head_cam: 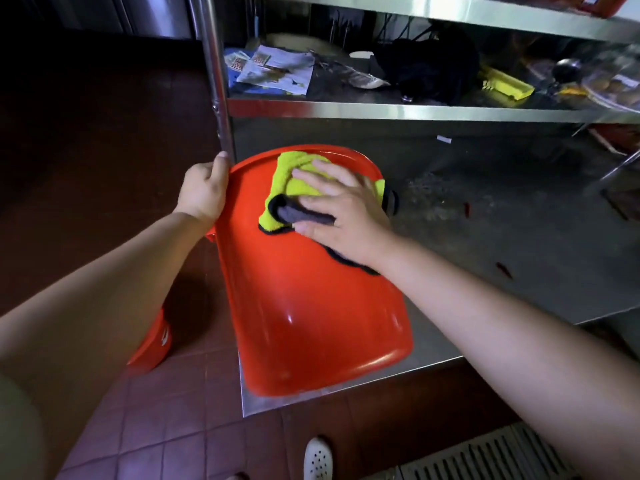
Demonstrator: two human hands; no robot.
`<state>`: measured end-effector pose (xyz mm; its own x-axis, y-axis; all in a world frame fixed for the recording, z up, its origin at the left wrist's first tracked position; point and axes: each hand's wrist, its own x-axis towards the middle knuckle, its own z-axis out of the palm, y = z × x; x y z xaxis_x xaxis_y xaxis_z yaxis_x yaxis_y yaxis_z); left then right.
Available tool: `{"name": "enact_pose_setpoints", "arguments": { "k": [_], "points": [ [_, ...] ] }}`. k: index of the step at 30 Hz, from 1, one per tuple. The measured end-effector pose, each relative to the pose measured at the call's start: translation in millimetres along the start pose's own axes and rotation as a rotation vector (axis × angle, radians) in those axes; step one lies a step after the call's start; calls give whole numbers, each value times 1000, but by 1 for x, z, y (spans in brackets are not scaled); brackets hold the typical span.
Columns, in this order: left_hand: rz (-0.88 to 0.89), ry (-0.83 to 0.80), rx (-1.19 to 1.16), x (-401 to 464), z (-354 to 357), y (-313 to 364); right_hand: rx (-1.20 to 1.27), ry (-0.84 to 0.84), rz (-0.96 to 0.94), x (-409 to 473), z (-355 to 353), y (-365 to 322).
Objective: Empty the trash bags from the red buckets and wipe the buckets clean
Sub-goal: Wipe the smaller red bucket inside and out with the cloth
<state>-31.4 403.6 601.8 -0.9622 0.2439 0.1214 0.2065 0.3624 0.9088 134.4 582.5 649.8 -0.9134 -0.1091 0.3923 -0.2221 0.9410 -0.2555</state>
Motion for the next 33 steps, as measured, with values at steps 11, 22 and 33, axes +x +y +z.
{"name": "enact_pose_setpoints", "arguments": {
  "k": [11, 22, 33],
  "points": [
    [-65, -76, 82, -10, -20, 11, -35, -109, -255, -130, 1, -59],
    [-21, -247, 53, 5, 28, 67, -77, -69, -336, -78, -3, -33],
    [-91, -117, -152, -5, 2, 47, 57, 68, -153, 34, 8, 37]
  ]
}}
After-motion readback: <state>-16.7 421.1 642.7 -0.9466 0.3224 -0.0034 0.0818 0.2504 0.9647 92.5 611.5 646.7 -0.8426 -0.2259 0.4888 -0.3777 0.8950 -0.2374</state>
